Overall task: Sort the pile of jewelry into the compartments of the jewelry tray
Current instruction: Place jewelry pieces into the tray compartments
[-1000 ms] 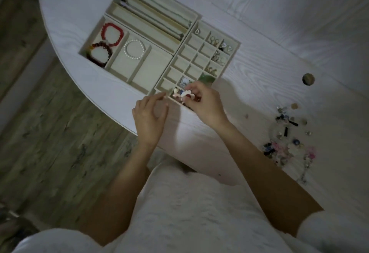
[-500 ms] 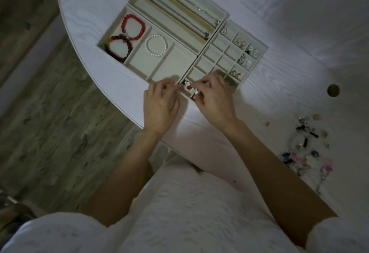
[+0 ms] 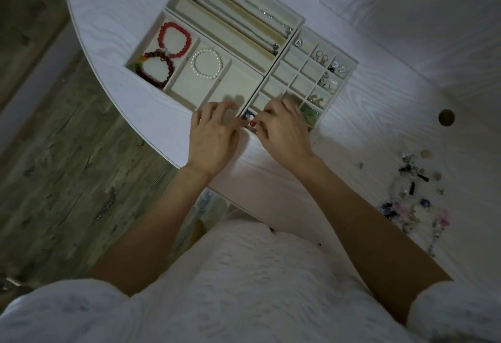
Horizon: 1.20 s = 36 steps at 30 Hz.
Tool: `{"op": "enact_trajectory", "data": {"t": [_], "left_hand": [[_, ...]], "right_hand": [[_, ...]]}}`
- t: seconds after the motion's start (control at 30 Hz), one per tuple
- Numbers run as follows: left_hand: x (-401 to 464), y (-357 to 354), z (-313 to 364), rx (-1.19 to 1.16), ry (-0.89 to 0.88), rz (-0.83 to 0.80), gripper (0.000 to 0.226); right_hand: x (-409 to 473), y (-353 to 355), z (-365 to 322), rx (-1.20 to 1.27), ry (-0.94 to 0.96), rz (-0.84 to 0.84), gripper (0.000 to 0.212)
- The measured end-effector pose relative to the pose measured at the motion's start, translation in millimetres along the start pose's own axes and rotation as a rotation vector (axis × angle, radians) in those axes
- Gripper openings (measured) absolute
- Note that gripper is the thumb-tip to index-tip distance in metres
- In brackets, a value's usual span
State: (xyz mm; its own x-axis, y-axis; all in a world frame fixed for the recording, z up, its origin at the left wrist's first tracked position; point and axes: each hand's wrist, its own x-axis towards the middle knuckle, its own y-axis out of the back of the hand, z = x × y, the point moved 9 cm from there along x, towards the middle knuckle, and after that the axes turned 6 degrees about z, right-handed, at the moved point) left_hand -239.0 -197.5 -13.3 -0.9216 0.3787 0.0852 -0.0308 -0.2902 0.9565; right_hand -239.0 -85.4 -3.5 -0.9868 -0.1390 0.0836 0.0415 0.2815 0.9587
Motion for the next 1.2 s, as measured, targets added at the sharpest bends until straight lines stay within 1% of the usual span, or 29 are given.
{"op": "enact_trajectory", "data": {"t": [0.17, 0.27, 0.33, 0.43, 0.57, 0.67, 0.83, 0.9, 1.0, 1.1, 1.2], "left_hand": [[5, 0, 1, -0.031, -0.009, -0.011, 0.037], [4, -2, -2, -0.066, 0.016, -0.011, 0.035], [3, -3, -3, -0.085, 0.037, -0.004, 0.035], [3, 1, -3, -0.092, 0.041, 0.028, 0.034], [2, 9, -7, -0.104, 0.047, 0.098, 0.03], [1, 7, -10, -0.151, 0.068, 0.095, 0.031], [-6, 3, -13, -0.25, 0.13, 0.101, 0.032], [-9, 3, -7, -0.259, 0.109, 0.112, 0.029], [-15, 3, 14, -0.219, 0.0, 0.128, 0.023], [-18, -4, 45, -0.214, -0.123, 0.092, 0.028], [-17, -14, 73, -0.177, -0.167, 0.014, 0.036]], "right_hand": [[6, -1, -3, 0.013, -0.009, -0.002, 0.014], [10, -2, -3, 0.045, -0.016, -0.014, 0.015], [15, -6, -7, 0.041, 0.01, -0.029, 0.014], [21, -11, -13, -0.02, 0.041, -0.052, 0.012], [22, -14, -16, -0.031, 0.094, -0.104, 0.021], [21, -15, -10, 0.053, 0.044, -0.11, 0.019], [7, -7, -1, 0.182, -0.054, -0.008, 0.019], [-2, 6, 9, 0.225, -0.098, 0.071, 0.016], [-27, 26, 28, 0.246, -0.141, 0.137, 0.007], [-64, 47, 53, 0.248, -0.192, 0.128, 0.008], [-113, 60, 79, 0.196, -0.235, 0.086, 0.01]]}}
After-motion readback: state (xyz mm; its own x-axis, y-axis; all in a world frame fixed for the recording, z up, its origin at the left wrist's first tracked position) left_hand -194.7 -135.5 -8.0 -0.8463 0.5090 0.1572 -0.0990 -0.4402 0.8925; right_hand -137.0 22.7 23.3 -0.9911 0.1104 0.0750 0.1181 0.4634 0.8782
